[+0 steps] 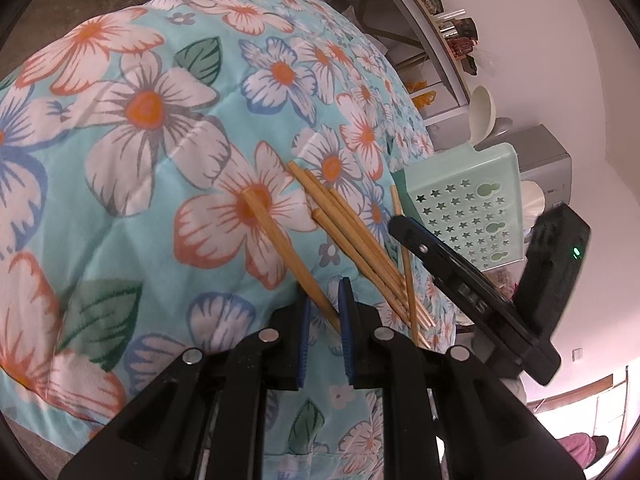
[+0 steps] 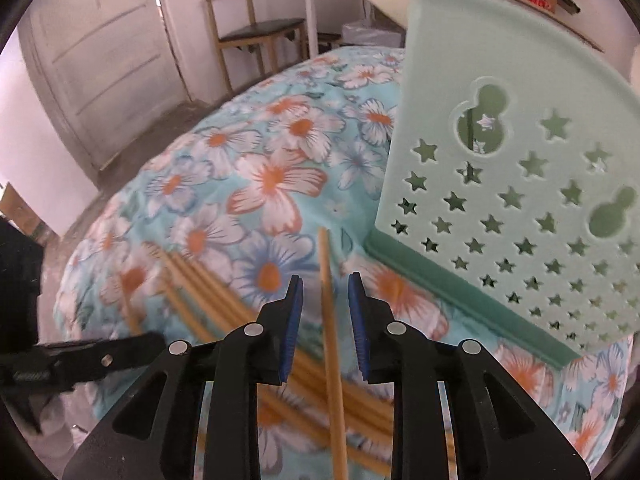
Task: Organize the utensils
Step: 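Grasp a single wooden chopstick with the right gripper while the left gripper holds its chopsticks, then lift the chopsticks upright with both grippers toward the holder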
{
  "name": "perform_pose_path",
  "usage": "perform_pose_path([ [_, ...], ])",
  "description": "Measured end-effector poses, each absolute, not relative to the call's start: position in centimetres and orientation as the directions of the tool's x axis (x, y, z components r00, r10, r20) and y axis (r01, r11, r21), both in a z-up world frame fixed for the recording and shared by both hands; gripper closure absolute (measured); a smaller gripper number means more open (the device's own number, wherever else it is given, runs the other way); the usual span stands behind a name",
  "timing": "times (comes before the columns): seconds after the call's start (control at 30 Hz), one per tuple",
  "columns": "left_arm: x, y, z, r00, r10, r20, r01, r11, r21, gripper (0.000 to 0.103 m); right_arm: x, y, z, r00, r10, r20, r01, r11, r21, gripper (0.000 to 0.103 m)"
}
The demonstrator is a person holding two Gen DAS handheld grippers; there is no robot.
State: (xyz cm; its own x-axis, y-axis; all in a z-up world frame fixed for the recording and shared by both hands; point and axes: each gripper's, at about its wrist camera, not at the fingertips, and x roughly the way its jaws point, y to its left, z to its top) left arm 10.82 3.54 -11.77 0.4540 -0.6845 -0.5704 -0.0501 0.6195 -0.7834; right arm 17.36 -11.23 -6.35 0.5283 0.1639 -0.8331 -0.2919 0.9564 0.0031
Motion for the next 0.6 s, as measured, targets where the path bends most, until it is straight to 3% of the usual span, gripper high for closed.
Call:
perform_pose_path([
  [0.03, 10.8, 3.6, -11.8, 0.453, -0.686, -0.57, -0.05, 0.618, -0.784, 0.09, 17.7, -11.1, -6.6, 0.526, 0.159, -0.835, -0.287, 0.958, 0.001, 0.081],
  [0.1, 10.8, 3.6, -11.8, 0.453, -0.688, -0.567, -0.05, 0.616, -0.786, 0.09, 18.2, -10.7, -6.8, 0.524, 0.156, -0.837, -0.285, 0.959, 0.001, 0.098],
  [0.37, 10.7, 3.8, -11.9, 0.453, -0.69, -0.564, -0.049, 0.613, -0.789, 0.09, 17.0, -9.8, -3.5, 0.614, 0.175, -0.77, -0.308, 0.951, -0.029, 0.099],
  [0.6, 10.6, 3.5, -11.8, 0.457, -0.681, -0.572, -0.059, 0.618, -0.784, 0.09, 13.9, -12.6, 2.6, 0.744, 0.197, -0.638, -0.261, 0.965, -0.008, 0.099],
])
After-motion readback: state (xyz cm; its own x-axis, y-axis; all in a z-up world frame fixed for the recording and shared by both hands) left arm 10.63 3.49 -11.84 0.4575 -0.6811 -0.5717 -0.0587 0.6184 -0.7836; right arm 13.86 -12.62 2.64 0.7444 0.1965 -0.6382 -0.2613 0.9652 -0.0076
